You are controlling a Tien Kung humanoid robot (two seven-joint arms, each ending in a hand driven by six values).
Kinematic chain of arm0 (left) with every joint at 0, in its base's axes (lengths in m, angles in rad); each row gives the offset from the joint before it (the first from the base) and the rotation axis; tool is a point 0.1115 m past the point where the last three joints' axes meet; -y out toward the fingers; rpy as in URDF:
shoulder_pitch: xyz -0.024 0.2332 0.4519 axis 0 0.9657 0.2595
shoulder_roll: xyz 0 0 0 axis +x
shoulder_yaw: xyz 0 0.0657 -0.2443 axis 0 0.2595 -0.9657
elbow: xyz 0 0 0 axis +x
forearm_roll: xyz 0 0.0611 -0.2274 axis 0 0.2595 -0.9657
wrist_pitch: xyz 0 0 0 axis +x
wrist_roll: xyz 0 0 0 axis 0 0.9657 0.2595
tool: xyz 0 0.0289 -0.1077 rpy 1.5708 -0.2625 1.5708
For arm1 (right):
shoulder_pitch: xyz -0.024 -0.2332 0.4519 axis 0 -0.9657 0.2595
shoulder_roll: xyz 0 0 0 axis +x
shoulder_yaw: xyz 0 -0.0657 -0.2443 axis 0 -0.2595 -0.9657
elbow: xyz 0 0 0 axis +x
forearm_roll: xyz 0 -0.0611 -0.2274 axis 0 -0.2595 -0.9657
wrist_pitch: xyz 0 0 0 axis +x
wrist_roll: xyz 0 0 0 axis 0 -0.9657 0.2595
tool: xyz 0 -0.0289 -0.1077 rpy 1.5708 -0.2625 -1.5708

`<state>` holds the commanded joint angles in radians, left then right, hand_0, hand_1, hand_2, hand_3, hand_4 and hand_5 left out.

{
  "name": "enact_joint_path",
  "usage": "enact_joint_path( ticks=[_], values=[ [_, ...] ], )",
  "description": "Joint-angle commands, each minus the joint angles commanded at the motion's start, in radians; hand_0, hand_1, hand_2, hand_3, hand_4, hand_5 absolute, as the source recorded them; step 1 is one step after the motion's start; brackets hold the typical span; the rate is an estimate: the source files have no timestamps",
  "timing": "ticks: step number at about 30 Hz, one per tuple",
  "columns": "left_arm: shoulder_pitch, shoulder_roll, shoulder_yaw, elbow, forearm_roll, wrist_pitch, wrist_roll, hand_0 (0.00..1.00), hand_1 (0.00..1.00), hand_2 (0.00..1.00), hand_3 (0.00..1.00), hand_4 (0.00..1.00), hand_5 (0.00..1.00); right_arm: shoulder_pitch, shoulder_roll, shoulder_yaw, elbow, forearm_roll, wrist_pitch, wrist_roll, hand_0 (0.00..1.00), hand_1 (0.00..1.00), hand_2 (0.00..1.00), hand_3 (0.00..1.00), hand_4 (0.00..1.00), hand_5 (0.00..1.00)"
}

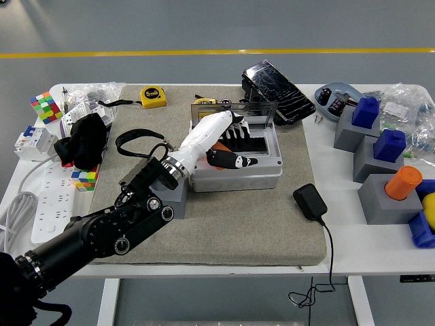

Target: Fetch the battery,place it into the box,close the lid of the box

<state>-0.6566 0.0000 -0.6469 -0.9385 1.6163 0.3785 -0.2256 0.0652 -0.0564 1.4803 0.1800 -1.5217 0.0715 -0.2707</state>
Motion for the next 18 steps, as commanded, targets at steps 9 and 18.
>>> enact_joint_path(
  ticks=[9, 18],
  values=[
    [0.003, 0.000, -0.013, -0.011, -0.002, 0.000, -0.007, 0.226, 0.330, 0.322, 0.385, 0.998, 0.226, -0.001, 0.001, 0.000, 0.000, 0.001, 0.000, -0.001, 0.642, 0.662, 0.678, 0.582, 0.969, 0.579],
    [0.044, 0.000, -0.045, -0.119, 0.016, -0.023, 0.025, 0.230, 0.334, 0.326, 0.386, 0.998, 0.261, -0.004, 0.004, 0.002, 0.000, 0.008, -0.002, 0.000, 0.642, 0.661, 0.678, 0.583, 0.970, 0.578]
  ],
)
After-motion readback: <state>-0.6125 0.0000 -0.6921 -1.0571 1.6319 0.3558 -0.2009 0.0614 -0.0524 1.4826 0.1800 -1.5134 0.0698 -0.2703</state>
